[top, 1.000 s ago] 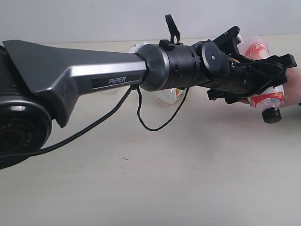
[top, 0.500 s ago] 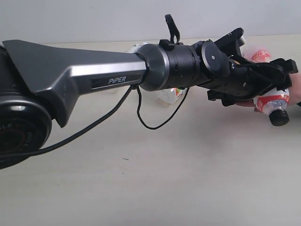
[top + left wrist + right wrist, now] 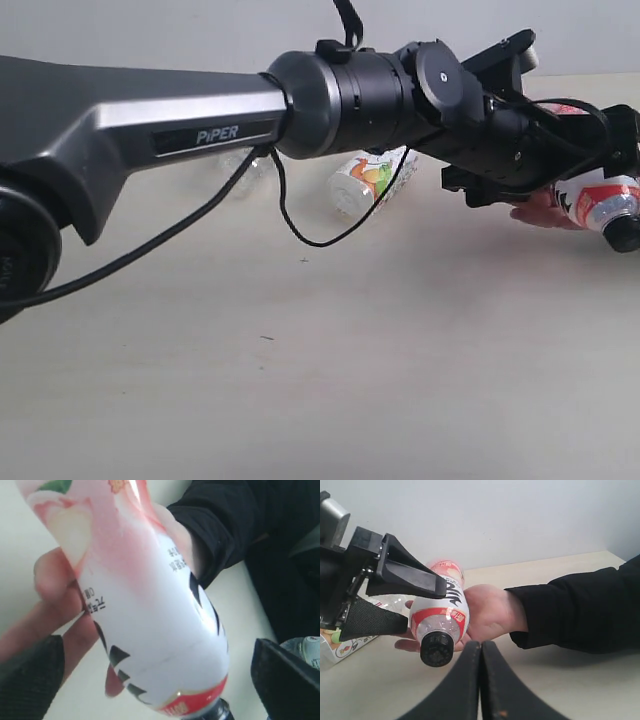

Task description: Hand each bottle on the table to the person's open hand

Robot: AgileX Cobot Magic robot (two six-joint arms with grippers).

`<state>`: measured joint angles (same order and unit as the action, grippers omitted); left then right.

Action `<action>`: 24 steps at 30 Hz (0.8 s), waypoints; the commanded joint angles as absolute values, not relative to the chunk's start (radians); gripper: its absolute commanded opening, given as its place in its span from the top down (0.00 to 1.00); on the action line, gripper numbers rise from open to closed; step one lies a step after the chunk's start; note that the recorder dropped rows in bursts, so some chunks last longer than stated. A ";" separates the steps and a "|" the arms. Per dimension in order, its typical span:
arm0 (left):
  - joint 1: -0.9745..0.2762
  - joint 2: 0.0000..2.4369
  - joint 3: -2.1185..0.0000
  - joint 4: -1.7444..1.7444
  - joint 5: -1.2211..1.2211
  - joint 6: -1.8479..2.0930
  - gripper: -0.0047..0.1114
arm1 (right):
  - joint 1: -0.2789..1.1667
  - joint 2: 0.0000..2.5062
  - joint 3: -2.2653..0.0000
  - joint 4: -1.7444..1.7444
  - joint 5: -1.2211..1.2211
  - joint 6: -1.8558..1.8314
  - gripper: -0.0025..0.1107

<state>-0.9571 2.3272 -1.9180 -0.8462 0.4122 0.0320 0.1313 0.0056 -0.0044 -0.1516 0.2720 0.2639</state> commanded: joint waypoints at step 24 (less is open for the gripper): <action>-0.876 2.097 -1.916 -0.325 0.972 0.066 0.96 | 0.133 0.000 0.000 -0.156 0.264 0.264 0.98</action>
